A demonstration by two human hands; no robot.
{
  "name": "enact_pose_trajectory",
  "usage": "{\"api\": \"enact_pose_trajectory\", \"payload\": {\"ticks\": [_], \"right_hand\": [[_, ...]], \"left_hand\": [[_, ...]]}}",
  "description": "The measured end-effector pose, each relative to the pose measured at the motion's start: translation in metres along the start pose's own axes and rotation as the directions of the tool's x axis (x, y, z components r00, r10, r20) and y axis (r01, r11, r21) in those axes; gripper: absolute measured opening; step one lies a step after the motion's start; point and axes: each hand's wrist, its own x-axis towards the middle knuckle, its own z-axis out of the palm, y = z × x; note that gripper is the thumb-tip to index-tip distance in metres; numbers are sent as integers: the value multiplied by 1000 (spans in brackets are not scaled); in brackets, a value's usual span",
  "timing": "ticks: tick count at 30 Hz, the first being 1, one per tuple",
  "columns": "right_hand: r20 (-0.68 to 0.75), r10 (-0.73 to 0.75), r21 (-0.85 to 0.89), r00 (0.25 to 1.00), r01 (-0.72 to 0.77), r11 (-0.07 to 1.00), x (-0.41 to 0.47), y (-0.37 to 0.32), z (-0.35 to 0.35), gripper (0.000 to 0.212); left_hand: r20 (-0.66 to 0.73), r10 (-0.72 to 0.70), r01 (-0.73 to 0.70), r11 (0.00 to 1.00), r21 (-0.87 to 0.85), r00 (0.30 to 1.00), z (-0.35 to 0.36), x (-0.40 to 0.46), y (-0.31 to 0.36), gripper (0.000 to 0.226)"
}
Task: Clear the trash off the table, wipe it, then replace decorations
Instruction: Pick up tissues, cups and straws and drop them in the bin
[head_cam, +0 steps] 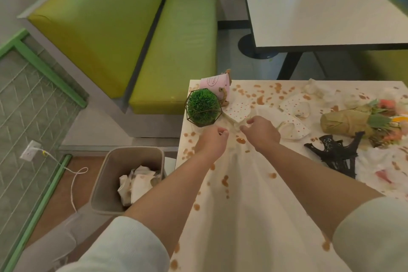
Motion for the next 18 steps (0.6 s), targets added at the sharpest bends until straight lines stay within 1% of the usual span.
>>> {"api": "enact_pose_trajectory", "payload": {"ticks": [5,11,14,16,18], "right_hand": [[52,-3,-101,999,8,995,23,4,15,32],[-22,-88,-123,996,85,989,31,11,25,19],[-67,-91,-12,994,90,996,26,15,23,16],[-114,-65,88,991,75,993,19,18,18,16],[-150,-35,157,988,59,986,12,22,15,17]], "left_hand": [[1,-22,22,1000,-5,1000,17,17,-4,27],[7,-41,41,999,-16,999,27,30,-4,31],[-1,-52,52,999,-9,999,32,36,4,41],[5,-85,85,996,-1,996,34,37,12,54],[34,-129,130,991,-28,991,36,39,22,70]]}}
